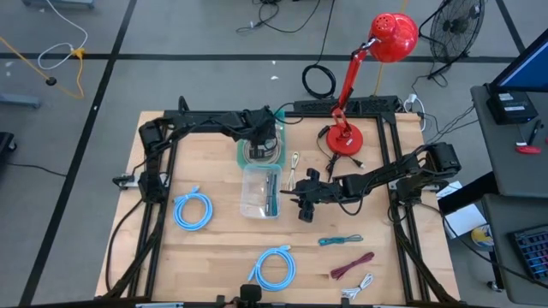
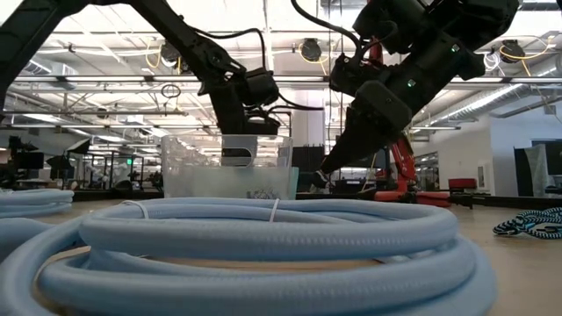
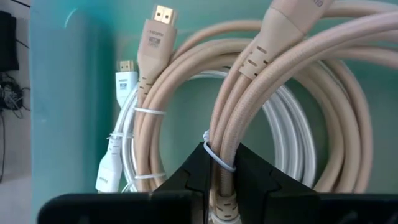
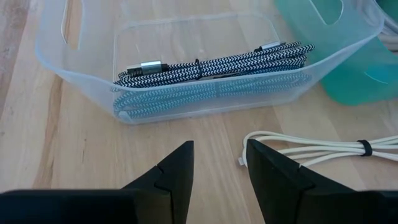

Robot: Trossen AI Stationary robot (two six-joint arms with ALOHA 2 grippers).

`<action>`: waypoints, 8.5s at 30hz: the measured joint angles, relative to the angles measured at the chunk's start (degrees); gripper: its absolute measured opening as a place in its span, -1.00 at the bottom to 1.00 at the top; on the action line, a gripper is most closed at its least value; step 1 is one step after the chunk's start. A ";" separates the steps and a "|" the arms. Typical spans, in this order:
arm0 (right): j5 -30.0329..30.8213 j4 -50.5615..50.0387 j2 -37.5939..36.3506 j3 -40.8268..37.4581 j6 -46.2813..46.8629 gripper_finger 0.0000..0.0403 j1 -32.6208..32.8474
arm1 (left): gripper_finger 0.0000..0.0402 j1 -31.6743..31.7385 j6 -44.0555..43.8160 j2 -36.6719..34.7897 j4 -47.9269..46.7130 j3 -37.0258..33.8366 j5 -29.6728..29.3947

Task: Pick & Place USB Port
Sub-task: Put the brown rolled USB cable into the blue bin, then put the pink black tied USB cable into the transparent bin

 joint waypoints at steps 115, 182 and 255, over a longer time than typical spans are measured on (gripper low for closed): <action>-10.24 -8.54 -29.97 -17.05 31.10 -0.31 41.81 | -0.14 -59.44 -86.60 -23.81 -36.28 -19.39 -45.17; -24.04 27.61 -14.29 -2.38 -15.92 -0.95 -20.60 | -0.14 -59.33 -95.66 -23.81 -34.26 -19.34 -55.47; -53.95 -28.39 18.48 35.47 -97.67 -0.96 -20.92 | -0.14 -63.79 -103.76 -23.83 -26.10 -25.63 -54.77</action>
